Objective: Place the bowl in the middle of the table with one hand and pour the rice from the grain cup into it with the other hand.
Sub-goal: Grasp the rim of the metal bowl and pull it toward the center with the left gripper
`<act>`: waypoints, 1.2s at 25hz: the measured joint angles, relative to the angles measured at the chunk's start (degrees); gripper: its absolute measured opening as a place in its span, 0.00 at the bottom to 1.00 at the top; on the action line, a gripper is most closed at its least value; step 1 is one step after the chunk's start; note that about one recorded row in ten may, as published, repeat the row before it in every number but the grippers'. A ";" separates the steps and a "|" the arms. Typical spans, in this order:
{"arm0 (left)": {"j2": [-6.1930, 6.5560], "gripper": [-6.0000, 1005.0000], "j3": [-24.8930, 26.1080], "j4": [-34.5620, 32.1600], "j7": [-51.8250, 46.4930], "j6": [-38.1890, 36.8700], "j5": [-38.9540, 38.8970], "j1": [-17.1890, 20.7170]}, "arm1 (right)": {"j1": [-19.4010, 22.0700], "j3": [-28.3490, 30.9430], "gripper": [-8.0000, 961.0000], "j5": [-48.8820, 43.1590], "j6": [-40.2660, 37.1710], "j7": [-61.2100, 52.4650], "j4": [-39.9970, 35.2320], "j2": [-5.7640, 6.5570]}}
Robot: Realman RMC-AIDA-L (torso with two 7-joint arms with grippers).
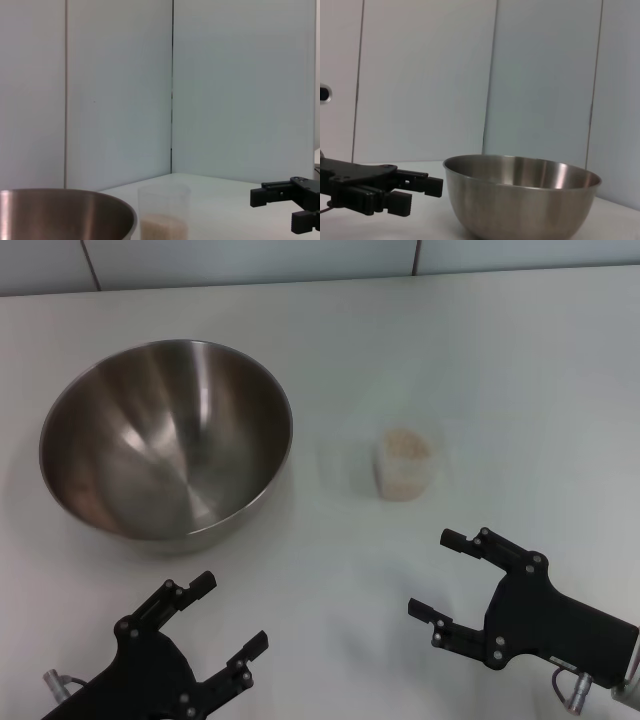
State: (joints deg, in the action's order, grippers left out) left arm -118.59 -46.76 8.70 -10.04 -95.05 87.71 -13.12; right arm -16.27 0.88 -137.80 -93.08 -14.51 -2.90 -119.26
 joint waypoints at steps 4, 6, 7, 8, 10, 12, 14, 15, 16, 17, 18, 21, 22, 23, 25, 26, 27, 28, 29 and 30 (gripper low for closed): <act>-0.05 0.79 0.04 0.00 -0.02 0.05 0.00 0.02 | 0.01 0.00 0.82 0.00 -0.05 0.00 0.00 0.00; -0.05 0.79 0.07 0.00 -0.03 0.05 0.00 0.02 | 0.02 0.00 0.82 0.00 -0.08 0.00 0.00 0.00; -0.05 0.79 0.08 0.00 -0.05 0.05 0.00 0.02 | 0.06 0.00 0.82 0.00 -0.08 0.01 0.00 0.00; -0.05 0.79 0.08 0.00 -0.12 0.01 0.00 0.02 | 0.10 0.00 0.82 0.00 -0.08 0.01 0.00 0.00; -0.03 0.79 0.07 0.04 -0.23 -0.96 0.00 0.03 | 0.26 0.00 0.82 0.00 -0.08 0.23 0.00 -0.02; 0.00 0.79 0.15 0.08 -0.31 -1.91 0.00 0.03 | 0.28 0.00 0.82 0.00 -0.08 0.24 0.00 -0.04; 0.19 0.79 2.11 -0.53 -2.46 -6.68 -0.51 -0.03 | 0.23 0.00 0.82 0.00 -0.08 0.24 0.00 -0.04; 0.22 0.79 2.87 -1.24 -3.75 -7.91 -0.52 -0.14 | 0.11 0.00 0.82 0.00 -0.05 0.23 0.01 -0.05; 0.22 0.79 2.87 -1.24 -3.75 -7.91 -0.52 -0.14 | 0.11 0.00 0.82 0.00 -0.05 0.23 0.01 -0.05; 0.32 0.79 5.32 -4.60 -7.98 -11.01 -0.62 -0.79 | 0.06 0.00 0.82 0.00 -0.04 0.23 0.05 -0.06; 0.30 0.79 6.51 -6.18 -9.69 -11.88 -0.53 -1.05 | 0.04 0.00 0.82 0.00 -0.03 0.23 0.06 -0.07; 0.21 0.79 11.81 -12.10 -16.10 -12.24 -0.62 -2.58 | 0.03 0.00 0.82 0.00 -0.02 0.20 0.09 -0.08; 0.16 0.79 13.69 -14.10 -18.54 -11.34 -0.53 -3.12 | 0.03 0.00 0.82 0.00 -0.01 0.17 0.21 -0.09; 0.15 0.79 16.12 -16.68 -22.13 -9.82 -0.54 -3.96 | 0.02 0.00 0.82 0.00 0.00 0.14 0.33 -0.09; 0.15 0.79 19.35 -19.76 -26.26 -7.44 -0.63 -4.81 | 0.12 0.00 0.82 0.00 -0.01 0.10 0.70 -0.07; 0.07 0.79 25.13 -26.24 -36.37 -1.32 -0.56 -6.77 | 0.12 0.00 0.82 0.00 -0.01 0.10 0.70 -0.07; 0.06 0.79 25.94 -28.59 -39.57 0.62 -0.40 -7.48 | 0.17 0.00 0.82 0.00 -0.02 0.10 0.71 -0.06; 0.06 0.79 26.17 -32.23 -43.61 3.14 0.07 -8.23 | 0.21 0.00 0.82 0.00 -0.03 0.10 0.72 -0.06; 0.06 0.79 26.17 -32.23 -43.61 3.14 0.07 -8.23 | 0.23 0.00 0.82 0.00 -0.06 0.09 0.73 -0.05; 0.02 0.79 24.74 -38.21 -49.65 7.19 0.97 -8.98 | 0.29 0.00 0.82 0.00 -0.18 0.08 0.77 -0.04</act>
State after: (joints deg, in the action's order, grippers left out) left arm -118.57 -22.01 -29.51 -59.69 -87.87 88.68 -22.10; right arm -15.98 0.88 -137.80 -93.25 -14.43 -2.13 -119.30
